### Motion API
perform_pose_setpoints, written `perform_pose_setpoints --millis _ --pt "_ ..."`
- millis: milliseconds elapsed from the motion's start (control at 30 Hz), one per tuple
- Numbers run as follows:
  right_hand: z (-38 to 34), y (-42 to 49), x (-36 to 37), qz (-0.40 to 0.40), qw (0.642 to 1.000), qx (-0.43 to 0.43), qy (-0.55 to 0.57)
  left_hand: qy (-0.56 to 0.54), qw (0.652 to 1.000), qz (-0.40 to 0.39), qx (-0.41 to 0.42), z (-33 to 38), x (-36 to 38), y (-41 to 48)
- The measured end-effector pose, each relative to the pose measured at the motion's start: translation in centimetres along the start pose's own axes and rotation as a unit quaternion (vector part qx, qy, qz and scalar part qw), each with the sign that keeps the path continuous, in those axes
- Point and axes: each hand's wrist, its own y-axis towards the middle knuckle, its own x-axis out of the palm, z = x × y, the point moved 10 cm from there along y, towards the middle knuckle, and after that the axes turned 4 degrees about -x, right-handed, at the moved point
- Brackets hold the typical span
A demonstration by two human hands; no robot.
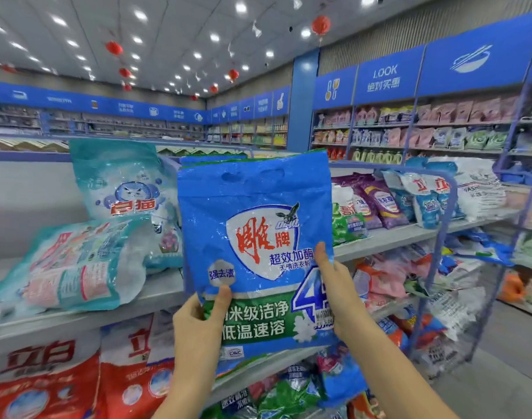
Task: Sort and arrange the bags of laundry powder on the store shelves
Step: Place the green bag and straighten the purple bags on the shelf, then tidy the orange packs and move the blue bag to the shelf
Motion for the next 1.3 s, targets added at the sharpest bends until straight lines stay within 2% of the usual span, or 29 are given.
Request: perform_pose_setpoints --millis 100,333,433,533,633,867,1033,1100,1300 --pt "2.7 3.1 -2.9 0.003 0.999 0.047 0.015 0.028 0.999 0.015 0.019 -0.8 3.2 0.7" --pt "5.5 13.4 -5.6 -0.015 0.994 0.099 0.044 0.107 0.993 -0.037 0.026 -2.2 11.2 7.6" --pt "4.7 18.6 -5.7 -0.043 0.994 0.086 0.046 0.102 0.994 -0.017 0.026 -2.8 13.7 11.7" --pt "4.5 22.8 -4.9 -0.121 0.988 0.049 0.085 0.078 0.997 0.022 0.003 -3.6 15.3 15.7" --pt "5.8 26.5 -4.5 -0.159 0.985 0.017 0.061 0.076 0.996 0.043 -0.021 -4.4 16.8 19.3" --pt "8.8 34.0 -2.1 -0.184 0.983 0.019 -0.005 0.106 0.986 0.091 -0.087 -7.8 17.2 26.3" --pt "12.4 37.1 -0.8 -0.225 0.973 0.022 -0.054 0.131 0.97 0.101 -0.18 -12.1 16.1 30.1" --pt "15.0 37.6 -0.4 -0.243 0.967 0.044 -0.055 0.109 0.967 0.101 -0.209 -14.1 16.0 30.8" --pt "15.3 39.4 0.6 -0.238 0.971 0.022 -0.028 0.05 0.97 0.185 -0.151 -14.4 15.7 32.0"
